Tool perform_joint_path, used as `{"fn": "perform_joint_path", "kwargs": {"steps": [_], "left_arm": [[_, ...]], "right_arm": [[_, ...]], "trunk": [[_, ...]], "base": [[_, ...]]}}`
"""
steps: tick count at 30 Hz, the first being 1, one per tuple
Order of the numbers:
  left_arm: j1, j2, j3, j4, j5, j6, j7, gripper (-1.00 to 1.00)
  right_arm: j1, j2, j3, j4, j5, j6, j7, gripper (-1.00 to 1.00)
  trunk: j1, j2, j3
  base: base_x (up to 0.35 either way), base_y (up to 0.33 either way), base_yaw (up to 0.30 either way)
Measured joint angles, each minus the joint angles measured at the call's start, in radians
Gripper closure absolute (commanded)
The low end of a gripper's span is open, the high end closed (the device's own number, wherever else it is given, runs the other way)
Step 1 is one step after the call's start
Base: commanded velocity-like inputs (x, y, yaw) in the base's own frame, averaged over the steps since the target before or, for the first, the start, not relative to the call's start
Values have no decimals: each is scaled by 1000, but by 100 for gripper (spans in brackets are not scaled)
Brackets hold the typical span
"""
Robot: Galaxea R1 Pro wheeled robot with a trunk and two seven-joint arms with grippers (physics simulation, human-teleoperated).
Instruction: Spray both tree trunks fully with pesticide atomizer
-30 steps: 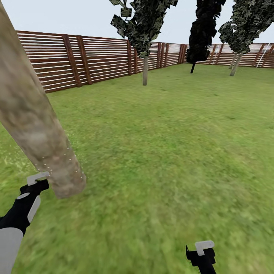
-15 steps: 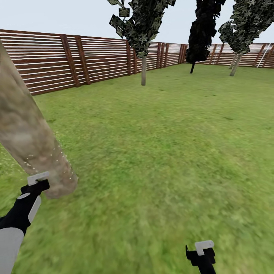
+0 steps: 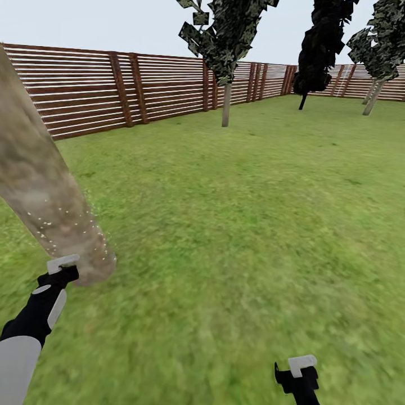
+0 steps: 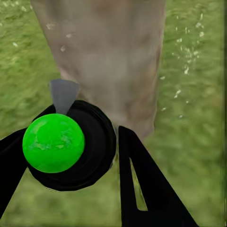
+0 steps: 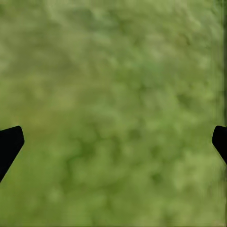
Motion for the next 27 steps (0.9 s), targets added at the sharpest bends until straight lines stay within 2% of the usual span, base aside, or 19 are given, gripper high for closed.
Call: {"fn": "perform_joint_path", "kwargs": {"steps": [9, 12, 15, 16, 23, 27], "left_arm": [[0, 0, 0, 2, -1, 0, 1, 100], [0, 3, -2, 9, -1, 26, 1, 100], [0, 9, -4, 7, -1, 153, -2, 100], [0, 8, -4, 4, -1, 165, -2, 100], [0, 3, -4, 1, 0, 172, -2, 100], [0, 3, -2, 10, -3, 174, 3, 100]], "right_arm": [[0, 0, 0, 0, 0, 0, 0, -100], [0, 3, 0, 0, 0, 0, 0, -100], [0, 3, 0, 0, 0, 0, 0, -100], [0, 3, 0, 0, 0, 0, 0, -100], [0, 3, 0, 0, 0, 0, 0, -100], [0, 3, 0, 0, 0, 0, 0, -100]], "trunk": [[0, 0, 0], [0, 0, 0], [0, 0, 0], [0, 0, 0], [0, 0, 0], [0, 0, 0]], "base": [[243, -172, 11], [255, -165, 235], [277, -153, 274], [279, -152, 277], [278, -155, 278], [70, -135, 278]]}}
